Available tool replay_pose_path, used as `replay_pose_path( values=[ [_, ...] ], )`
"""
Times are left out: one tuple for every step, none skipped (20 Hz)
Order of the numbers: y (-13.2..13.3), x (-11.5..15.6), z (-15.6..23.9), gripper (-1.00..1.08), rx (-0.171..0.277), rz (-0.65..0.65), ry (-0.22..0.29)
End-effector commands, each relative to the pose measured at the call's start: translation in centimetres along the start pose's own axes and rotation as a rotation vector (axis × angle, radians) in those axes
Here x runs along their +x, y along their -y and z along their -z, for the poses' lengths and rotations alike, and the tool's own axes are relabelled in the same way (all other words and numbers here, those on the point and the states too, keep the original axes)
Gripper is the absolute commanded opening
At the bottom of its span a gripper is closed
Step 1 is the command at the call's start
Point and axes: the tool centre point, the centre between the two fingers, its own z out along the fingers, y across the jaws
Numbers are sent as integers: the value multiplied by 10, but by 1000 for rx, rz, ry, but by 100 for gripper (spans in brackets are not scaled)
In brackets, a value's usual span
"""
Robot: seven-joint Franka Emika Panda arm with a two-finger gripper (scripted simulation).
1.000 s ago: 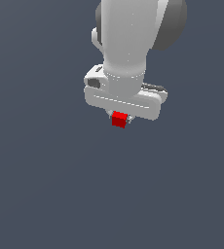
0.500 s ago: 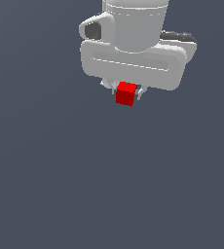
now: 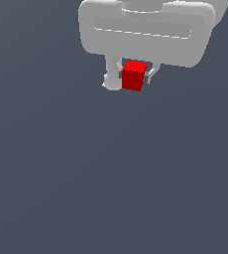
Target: Pick up the red cube and move it to a goal position.
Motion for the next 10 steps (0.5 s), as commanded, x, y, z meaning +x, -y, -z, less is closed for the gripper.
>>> replay_pose_path(
  values=[
    [1, 1, 7, -100, 0, 0, 0],
    [1, 1, 9, -100, 0, 0, 0],
    [2, 1, 11, -100, 0, 0, 0],
    [2, 1, 12, -100, 0, 0, 0],
    [2, 1, 13, -100, 0, 0, 0],
    [2, 1, 14, -100, 0, 0, 0],
    [2, 2, 15, -100, 0, 0, 0],
    [2, 2, 15, -100, 0, 0, 0],
    [2, 2, 15, -100, 0, 0, 0],
    [2, 2, 15, -100, 0, 0, 0]
  ],
)
